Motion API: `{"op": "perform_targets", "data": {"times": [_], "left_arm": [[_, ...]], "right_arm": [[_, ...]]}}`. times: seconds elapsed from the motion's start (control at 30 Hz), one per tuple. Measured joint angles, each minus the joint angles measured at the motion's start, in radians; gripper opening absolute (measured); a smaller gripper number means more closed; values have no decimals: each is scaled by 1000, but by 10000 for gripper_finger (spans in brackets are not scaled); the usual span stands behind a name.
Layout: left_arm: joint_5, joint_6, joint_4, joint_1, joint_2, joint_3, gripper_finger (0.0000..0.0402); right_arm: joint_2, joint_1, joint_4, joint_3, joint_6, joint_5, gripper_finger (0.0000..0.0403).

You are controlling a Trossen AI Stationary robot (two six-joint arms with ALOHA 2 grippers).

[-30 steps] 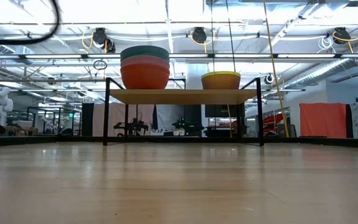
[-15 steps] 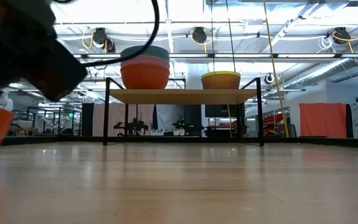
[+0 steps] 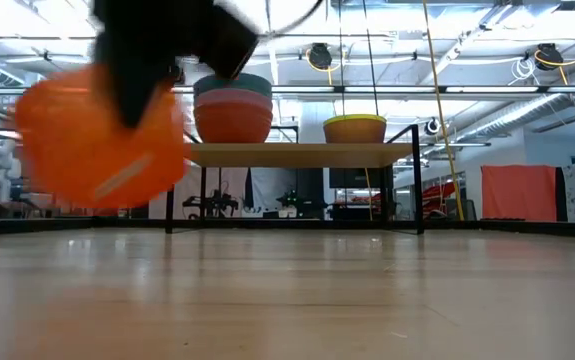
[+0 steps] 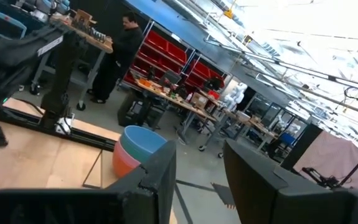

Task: Place and stack bowls onto a shelf
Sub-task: Stack the orange bowl on top of the green bowl on the shelf

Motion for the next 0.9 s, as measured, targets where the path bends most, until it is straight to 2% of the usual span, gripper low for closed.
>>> {"op": "perform_targets", "data": {"times": [0.1,0.27,0.43,0.53,0.63,0.77,0.9], "left_arm": [[-40,37,-72,32,0,141,3],[-177,94,-134,76,0,372,3],[-265,105,-143,109,0,510,3],[-278,126,-110,124,0,551,3],[-276,131,-4,135,-1,557,3],[-274,163,180,147,-1,557,3],[-269,232,295,164,0,558,3]], "right_arm": [[0,0,-18,0,17,0,125],[0,0,-98,0,33,-1,125],[0,0,-193,0,35,-30,125],[1,0,-208,0,72,-117,125],[1,0,-210,0,120,-204,125],[1,0,-213,0,189,-212,125],[10,0,-224,0,260,-212,125]]}}
